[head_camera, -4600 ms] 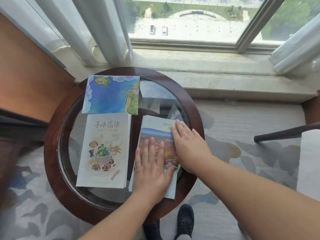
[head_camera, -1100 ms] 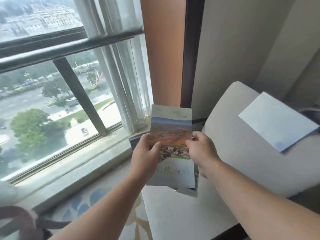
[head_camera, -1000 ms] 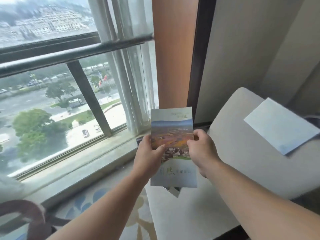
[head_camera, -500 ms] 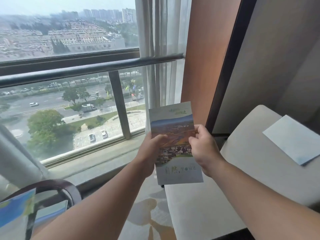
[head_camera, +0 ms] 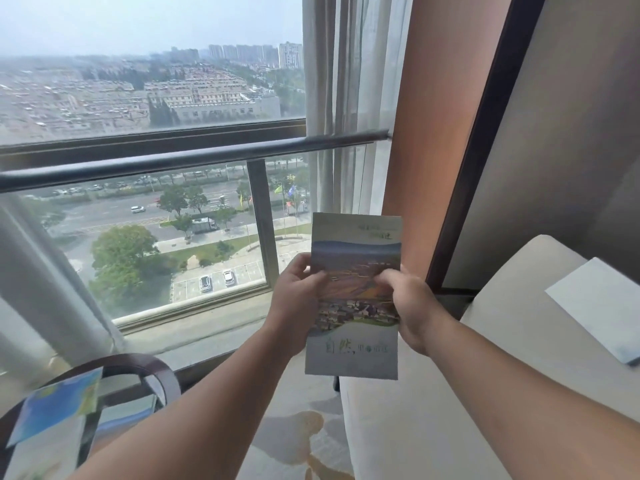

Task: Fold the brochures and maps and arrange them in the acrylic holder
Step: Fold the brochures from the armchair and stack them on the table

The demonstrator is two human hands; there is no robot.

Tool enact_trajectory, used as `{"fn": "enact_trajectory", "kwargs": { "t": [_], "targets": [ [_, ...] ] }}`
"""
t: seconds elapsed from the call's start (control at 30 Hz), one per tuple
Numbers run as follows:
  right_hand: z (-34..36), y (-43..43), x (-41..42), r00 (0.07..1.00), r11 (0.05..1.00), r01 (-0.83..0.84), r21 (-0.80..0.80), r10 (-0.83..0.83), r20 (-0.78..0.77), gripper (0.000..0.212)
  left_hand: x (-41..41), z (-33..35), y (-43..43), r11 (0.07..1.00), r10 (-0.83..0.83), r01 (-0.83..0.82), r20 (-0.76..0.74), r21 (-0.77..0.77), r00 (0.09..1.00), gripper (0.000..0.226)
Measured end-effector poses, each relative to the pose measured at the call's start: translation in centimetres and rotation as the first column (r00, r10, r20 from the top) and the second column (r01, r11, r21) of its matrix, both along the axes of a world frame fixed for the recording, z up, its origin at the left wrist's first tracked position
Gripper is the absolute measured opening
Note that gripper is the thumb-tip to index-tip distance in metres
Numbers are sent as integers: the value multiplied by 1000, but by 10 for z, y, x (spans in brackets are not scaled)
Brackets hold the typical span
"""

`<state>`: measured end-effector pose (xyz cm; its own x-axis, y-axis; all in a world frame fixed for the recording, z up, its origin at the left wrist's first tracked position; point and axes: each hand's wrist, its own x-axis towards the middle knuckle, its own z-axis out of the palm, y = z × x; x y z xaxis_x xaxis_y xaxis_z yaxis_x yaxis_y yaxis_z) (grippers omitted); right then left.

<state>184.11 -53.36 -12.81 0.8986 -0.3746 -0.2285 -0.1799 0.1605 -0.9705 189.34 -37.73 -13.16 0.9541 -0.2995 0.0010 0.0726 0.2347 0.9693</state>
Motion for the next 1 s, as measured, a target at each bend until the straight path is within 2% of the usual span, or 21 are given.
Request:
{"fn": "enact_trajectory", "kwargs": {
  "t": [0.07, 0.2, 0.23, 0.33, 0.37, 0.5, 0.6, 0.63, 0.77, 0.87, 1.0],
  "targets": [
    [-2, -1, 3, 1000, 1000, -8, 9, 7, 8, 23, -1, 3, 0, 1000, 21, -22, 43, 16, 999, 28],
    [1, 0, 8, 999, 997, 23, -79, -20, 48, 34, -1, 7, -1, 949, 161, -217, 240, 229, 957, 26],
    [3, 0, 10, 998, 997, 19, -81, -14, 61, 34, 0, 7, -1, 937, 180, -241, 244, 253, 953, 29],
    [8, 2, 14, 996, 995, -7, -100, 16, 90, 35, -2, 13, -2, 966, 139, -151, 72, 210, 988, 53],
    [9, 3, 15, 995, 994, -9, -112, 20, 98, 36, -1, 14, -2, 971, 132, -139, 48, 195, 990, 50],
    [11, 10, 21, 991, 985, 21, -170, 1, 132, 29, -2, 14, 1, 956, 194, -212, 106, 202, 975, 28],
    [12, 20, 30, 992, 988, -27, -154, 45, 114, 38, 0, 9, 15, 970, 196, -206, 81, 129, 977, 32],
    [11, 26, 34, 991, 984, -58, -166, 77, 109, 33, 0, 7, 23, 970, 199, -208, 77, 123, 977, 32],
    [1, 71, 54, 981, 958, -161, -237, 182, 70, 31, 1, -4, 72, 919, 314, -326, 90, 221, 945, 37],
    [-11, 125, 68, 957, 928, -270, -257, 288, 34, 24, 5, -16, 126, 844, 422, -430, 97, 321, 901, 36],
    [-28, 207, 89, 917, 877, -380, -293, 398, 0, 18, 12, -35, 207, 784, 521, -512, 78, 351, 850, 32]
  ]
}}
